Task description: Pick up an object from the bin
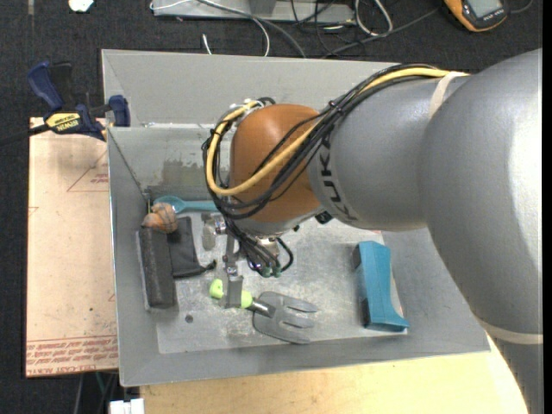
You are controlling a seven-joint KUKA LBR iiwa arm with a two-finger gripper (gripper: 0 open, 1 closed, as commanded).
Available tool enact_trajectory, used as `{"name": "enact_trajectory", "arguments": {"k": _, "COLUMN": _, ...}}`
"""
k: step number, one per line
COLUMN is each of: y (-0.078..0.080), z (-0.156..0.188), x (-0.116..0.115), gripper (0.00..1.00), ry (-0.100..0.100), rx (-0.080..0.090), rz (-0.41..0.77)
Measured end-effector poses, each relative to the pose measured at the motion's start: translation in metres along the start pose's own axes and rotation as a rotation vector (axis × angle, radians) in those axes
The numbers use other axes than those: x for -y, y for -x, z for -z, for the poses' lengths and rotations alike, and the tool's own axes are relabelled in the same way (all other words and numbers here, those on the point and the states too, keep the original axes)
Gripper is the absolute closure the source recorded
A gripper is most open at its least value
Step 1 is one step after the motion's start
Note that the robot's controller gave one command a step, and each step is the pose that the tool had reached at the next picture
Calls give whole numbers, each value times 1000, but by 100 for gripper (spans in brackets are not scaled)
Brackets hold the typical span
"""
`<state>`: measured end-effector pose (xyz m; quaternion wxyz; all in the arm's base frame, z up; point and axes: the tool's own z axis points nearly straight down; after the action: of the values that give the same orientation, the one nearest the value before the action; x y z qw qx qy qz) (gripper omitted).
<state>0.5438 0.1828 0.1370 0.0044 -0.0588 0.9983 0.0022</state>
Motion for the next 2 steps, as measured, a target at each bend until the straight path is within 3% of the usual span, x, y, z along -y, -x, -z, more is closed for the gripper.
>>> {"name": "enact_trajectory", "arguments": {"k": 1, "y": -1, "z": 12, "x": -1, "gripper": 0, "ry": 1, "rx": 1, "rz": 44}}
{"name": "enact_trajectory", "arguments": {"k": 2, "y": -4, "z": -5, "x": 18, "gripper": 0, "ry": 0, "rx": 2, "rz": -259}}
